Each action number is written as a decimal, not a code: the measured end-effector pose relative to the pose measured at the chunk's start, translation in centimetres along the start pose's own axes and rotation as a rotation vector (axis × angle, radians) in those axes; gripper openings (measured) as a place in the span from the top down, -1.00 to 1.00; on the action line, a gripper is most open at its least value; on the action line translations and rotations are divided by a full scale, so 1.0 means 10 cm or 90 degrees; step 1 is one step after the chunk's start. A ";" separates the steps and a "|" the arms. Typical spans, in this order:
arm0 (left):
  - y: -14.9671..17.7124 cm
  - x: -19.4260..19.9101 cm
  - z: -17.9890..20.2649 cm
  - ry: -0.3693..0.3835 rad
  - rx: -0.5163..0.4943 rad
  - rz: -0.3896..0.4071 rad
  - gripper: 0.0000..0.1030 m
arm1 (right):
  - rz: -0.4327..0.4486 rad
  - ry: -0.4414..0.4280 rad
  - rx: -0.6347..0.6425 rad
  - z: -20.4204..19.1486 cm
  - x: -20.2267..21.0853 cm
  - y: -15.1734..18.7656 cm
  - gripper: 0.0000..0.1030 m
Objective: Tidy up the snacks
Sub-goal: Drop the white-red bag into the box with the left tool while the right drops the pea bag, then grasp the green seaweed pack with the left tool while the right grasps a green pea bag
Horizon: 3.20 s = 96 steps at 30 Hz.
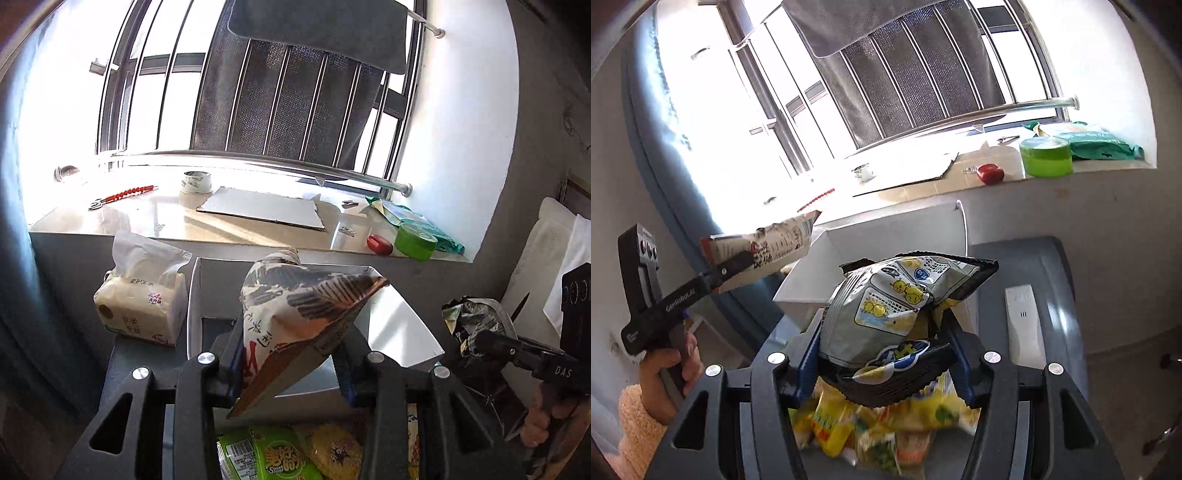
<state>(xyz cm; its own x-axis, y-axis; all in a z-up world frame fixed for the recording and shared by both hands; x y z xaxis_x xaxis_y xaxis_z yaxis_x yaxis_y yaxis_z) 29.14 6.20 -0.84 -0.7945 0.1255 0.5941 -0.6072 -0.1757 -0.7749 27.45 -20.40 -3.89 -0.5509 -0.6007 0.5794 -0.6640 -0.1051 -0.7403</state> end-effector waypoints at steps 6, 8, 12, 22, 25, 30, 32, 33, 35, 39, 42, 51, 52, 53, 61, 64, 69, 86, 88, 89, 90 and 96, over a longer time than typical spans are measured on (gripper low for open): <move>-0.08 -0.50 -0.17 -0.016 0.035 -0.055 0.09 | -0.060 0.037 -0.016 0.07 -0.68 -0.53 -0.24; -0.07 -0.57 -0.18 0.001 0.052 -0.074 -0.30 | -0.089 0.049 -0.016 0.09 -0.84 -0.57 -0.27; -0.09 -0.50 -0.20 -0.005 0.065 -0.067 -1.00 | -0.091 0.064 -0.037 0.17 -0.92 -0.63 -0.97; 0.01 0.12 -0.14 -0.031 -0.021 -0.022 -1.00 | -0.016 -0.037 -0.061 -0.07 -0.42 -0.56 -1.00; 0.14 0.30 -0.09 -0.020 -0.028 -0.029 -1.00 | 0.005 -0.047 -0.022 -0.22 -0.20 -0.43 -1.00; 0.47 0.71 0.12 -0.009 -0.063 -0.004 -1.00 | 0.015 -0.059 0.062 -0.52 0.14 0.03 -1.00; 0.63 0.86 0.20 -0.004 -0.071 0.004 -1.00 | 0.032 -0.043 0.090 -0.60 0.28 0.25 -1.00; 0.72 0.93 0.25 -0.004 -0.072 0.007 -1.00 | 0.044 -0.029 0.102 -0.62 0.34 0.36 -1.00; 0.91 1.05 0.33 0.008 -0.081 0.011 -1.00 | 0.067 -0.012 0.113 -0.65 0.47 0.58 -1.00; 1.28 1.18 0.36 0.005 -0.072 0.004 -1.00 | 0.078 -0.016 0.084 -0.63 0.59 1.02 -1.00; 1.54 1.23 0.33 0.018 -0.039 0.002 -1.00 | 0.056 -0.029 0.019 -0.50 0.58 1.35 -1.00; 1.87 1.17 0.36 0.022 -0.020 -0.023 -1.00 | -0.005 0.032 0.004 -0.28 0.38 1.71 -1.00; 1.87 1.17 0.36 0.023 -0.020 -0.023 -1.00 | -0.013 0.038 0.008 -0.29 0.32 1.71 -1.00; 1.88 1.17 0.36 0.022 -0.020 -0.026 -1.00 | -0.023 0.042 0.013 -0.29 0.26 1.70 -1.00; 1.89 1.15 0.28 0.014 -0.012 -0.033 -1.00 | -0.084 0.024 0.029 -0.31 -0.36 1.62 -1.00; 1.88 1.11 0.24 0.011 -0.008 -0.039 -1.00 | -0.103 0.021 0.033 -0.29 -0.52 1.62 -0.99; 1.92 0.99 0.18 -0.002 -0.007 -0.063 -1.00 | -0.143 0.013 0.048 -0.28 -0.64 1.66 0.18; 1.67 -0.01 0.41 -0.212 -0.254 -0.180 -1.00 | -0.067 0.007 0.017 -0.28 0.12 1.67 0.18; 1.68 -0.14 0.38 -0.239 -0.271 -0.193 -1.00 | -0.066 0.012 0.013 -0.25 0.15 1.68 0.18; 1.68 -0.19 0.37 -0.253 -0.281 -0.195 -1.00 | -0.065 0.012 0.009 -0.24 0.16 1.68 0.18; 1.69 -0.24 0.35 -0.262 -0.289 -0.198 -1.00 | -0.065 0.011 0.004 -0.22 0.17 1.68 0.18; 1.71 -0.31 0.27 -0.215 -0.259 -0.216 -0.40 | -0.073 0.004 -0.019 -0.16 0.15 1.69 0.18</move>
<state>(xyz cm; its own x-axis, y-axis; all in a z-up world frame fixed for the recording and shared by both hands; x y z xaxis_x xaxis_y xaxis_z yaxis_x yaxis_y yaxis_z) 21.22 0.16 -15.31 -0.5516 -0.2178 0.8051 -0.8319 0.2134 -0.5122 14.57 -21.79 -14.95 -0.4742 -0.5807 0.6618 -0.7373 -0.1488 -0.6589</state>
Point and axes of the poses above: each gripper's, at about its wrist camera, not at the fingertips, and x roughly against the way its jaws point, z to its right, y to its underside, the point moved 7 cm from there along -x, roughly the way its jaws point, and after that the axes turned 6 degrees about -z, right-handed, at the moved point
